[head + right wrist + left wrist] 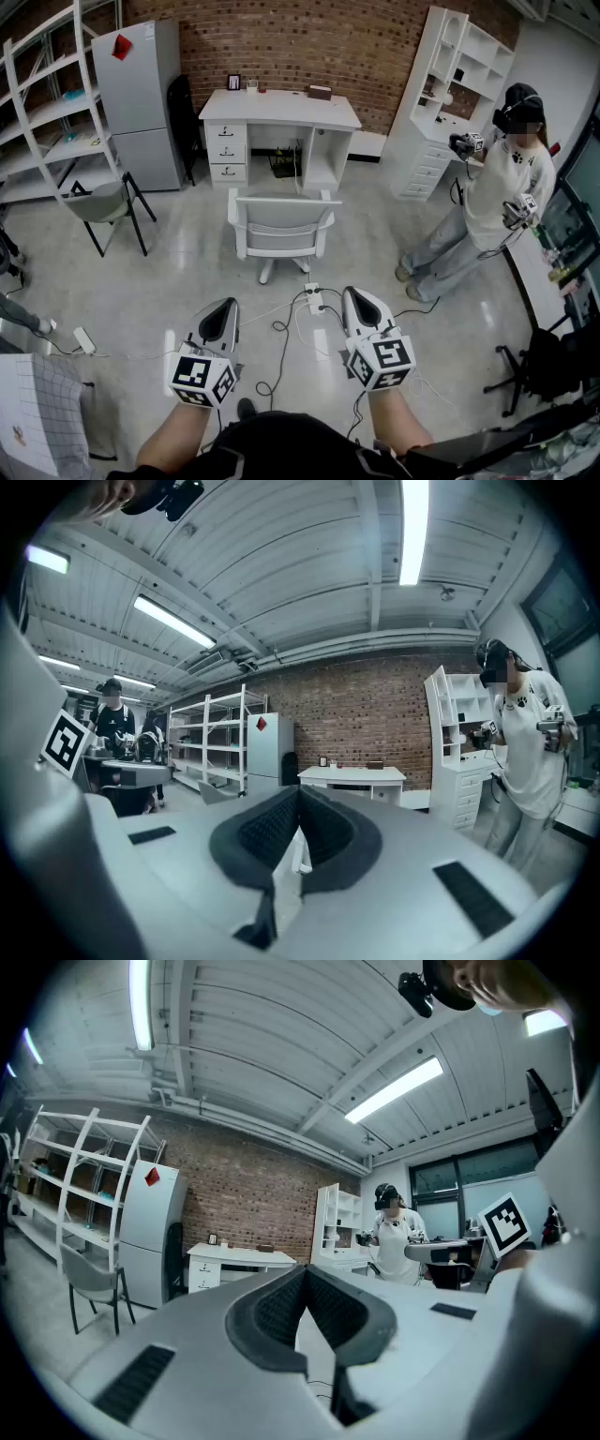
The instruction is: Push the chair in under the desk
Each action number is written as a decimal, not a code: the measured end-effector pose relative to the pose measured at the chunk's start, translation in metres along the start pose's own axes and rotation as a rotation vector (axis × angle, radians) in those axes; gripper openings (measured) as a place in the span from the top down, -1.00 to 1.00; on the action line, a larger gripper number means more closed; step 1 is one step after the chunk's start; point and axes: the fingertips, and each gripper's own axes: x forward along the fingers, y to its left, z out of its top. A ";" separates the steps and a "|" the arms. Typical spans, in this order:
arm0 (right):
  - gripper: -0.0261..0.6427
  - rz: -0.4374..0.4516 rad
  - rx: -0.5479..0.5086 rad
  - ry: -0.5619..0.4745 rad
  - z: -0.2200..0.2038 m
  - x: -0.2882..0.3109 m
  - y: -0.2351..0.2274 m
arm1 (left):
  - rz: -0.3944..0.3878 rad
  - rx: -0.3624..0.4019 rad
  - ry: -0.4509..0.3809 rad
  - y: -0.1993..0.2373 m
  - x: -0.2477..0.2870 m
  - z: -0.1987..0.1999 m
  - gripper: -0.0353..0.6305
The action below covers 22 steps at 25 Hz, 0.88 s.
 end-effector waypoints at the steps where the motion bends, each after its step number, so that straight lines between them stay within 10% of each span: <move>1: 0.90 -0.003 0.001 -0.002 0.001 0.001 0.000 | 0.004 -0.001 -0.002 0.002 -0.001 0.000 0.87; 22: 0.90 -0.015 0.031 -0.003 -0.003 0.008 0.017 | 0.030 0.005 -0.016 0.020 0.000 0.009 0.87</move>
